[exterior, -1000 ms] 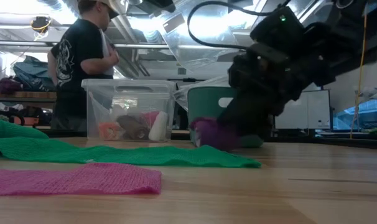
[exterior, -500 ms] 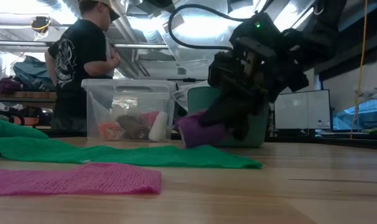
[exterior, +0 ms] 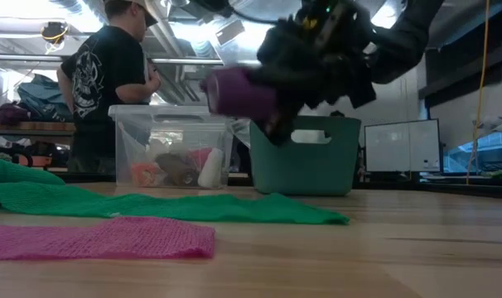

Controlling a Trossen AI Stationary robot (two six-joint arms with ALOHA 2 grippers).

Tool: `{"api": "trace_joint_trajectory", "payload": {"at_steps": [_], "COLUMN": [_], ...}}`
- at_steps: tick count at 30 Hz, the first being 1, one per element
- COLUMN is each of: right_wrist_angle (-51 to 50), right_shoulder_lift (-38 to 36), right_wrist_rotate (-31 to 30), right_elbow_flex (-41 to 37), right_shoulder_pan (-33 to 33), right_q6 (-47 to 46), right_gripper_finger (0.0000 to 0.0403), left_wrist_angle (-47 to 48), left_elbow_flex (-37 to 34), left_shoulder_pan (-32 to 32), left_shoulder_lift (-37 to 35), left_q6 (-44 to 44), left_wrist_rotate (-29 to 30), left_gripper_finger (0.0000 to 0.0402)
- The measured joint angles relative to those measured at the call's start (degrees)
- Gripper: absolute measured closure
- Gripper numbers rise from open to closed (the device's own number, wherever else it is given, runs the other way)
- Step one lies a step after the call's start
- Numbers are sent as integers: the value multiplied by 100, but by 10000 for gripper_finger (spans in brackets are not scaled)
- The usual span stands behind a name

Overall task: Roll bandage
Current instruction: Insert the purple bandage into the transparent zip bag

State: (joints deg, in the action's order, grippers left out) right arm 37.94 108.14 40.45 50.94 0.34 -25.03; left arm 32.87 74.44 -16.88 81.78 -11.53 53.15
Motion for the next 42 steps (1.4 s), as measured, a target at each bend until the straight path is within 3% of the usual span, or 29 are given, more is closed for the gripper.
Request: {"api": "trace_joint_trajectory", "payload": {"at_steps": [7,20,26,37,42], "right_wrist_angle": [869,886,853,65,-157], "right_shoulder_lift": [-293,-1528,-1870,-1998,-1998], "right_wrist_rotate": [552,695,-45,-2381,-2781], "right_elbow_flex": [111,111,111,111,109], "right_shoulder_pan": [0,0,0,7,13], "right_q6": [-12,475,632,941,942], "right_gripper_finger": [383,383,383,383,383], "left_wrist_angle": [561,1270,1239,749,647], "left_elbow_flex": [0,2,2,2,2], "left_shoulder_pan": [0,4,-154,-635,-704], "left_shoulder_lift": [-100,-256,-196,118,149], "left_q6": [-281,-1587,-2090,-2146,-2040], "left_wrist_rotate": [9,107,107,105,164], "left_gripper_finger": [401,401,401,401,401]}}
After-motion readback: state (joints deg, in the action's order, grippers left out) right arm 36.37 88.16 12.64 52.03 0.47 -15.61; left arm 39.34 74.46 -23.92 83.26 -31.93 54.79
